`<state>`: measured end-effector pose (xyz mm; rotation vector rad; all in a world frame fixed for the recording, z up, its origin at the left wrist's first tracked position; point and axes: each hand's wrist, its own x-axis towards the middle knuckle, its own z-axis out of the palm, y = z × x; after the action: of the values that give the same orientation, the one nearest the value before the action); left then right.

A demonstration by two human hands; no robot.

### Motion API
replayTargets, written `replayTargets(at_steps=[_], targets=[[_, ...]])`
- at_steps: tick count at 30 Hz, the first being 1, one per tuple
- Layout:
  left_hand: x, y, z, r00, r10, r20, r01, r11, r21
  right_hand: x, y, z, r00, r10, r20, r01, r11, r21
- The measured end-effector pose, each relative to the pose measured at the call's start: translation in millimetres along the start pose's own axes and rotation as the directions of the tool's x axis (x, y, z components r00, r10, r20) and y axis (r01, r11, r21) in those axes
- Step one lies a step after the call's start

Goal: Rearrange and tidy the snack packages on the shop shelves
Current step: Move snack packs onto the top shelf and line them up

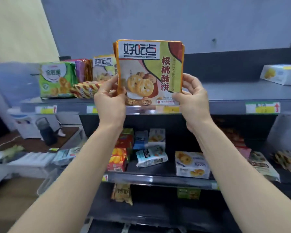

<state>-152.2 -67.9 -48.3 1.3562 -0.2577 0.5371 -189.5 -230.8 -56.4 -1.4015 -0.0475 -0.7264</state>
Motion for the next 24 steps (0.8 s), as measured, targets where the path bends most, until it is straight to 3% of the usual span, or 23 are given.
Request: replayTargets(at_steps=[6, 12, 19, 24], targets=[[112.0, -3.1, -55.2, 0.999, 0.044, -0.016, -0.043, 0.998, 0.038, 54.0, 14.3, 111.8, 0.997, -0.069, 0.040, 0.067, 0.997, 0.041], [200.8, -13.9, -84.8, 0.998, 0.062, 0.014, -0.064, 0.975, 0.212, 100.4, 35.0, 185.8, 0.995, -0.051, 0.088, 0.048, 0.998, 0.036], [234.0, -48.5, -96.0, 0.971, -0.084, 0.222, -0.015, 0.912, 0.410, 132.7, 65.8, 209.4, 0.993, 0.045, 0.108, -0.053, 0.996, 0.067], [239.4, -55.7, -96.6, 0.916, -0.216, 0.339, -0.028, 0.806, 0.591, 143.5, 80.6, 208.0, 0.993, 0.087, 0.083, -0.092, 0.993, 0.068]])
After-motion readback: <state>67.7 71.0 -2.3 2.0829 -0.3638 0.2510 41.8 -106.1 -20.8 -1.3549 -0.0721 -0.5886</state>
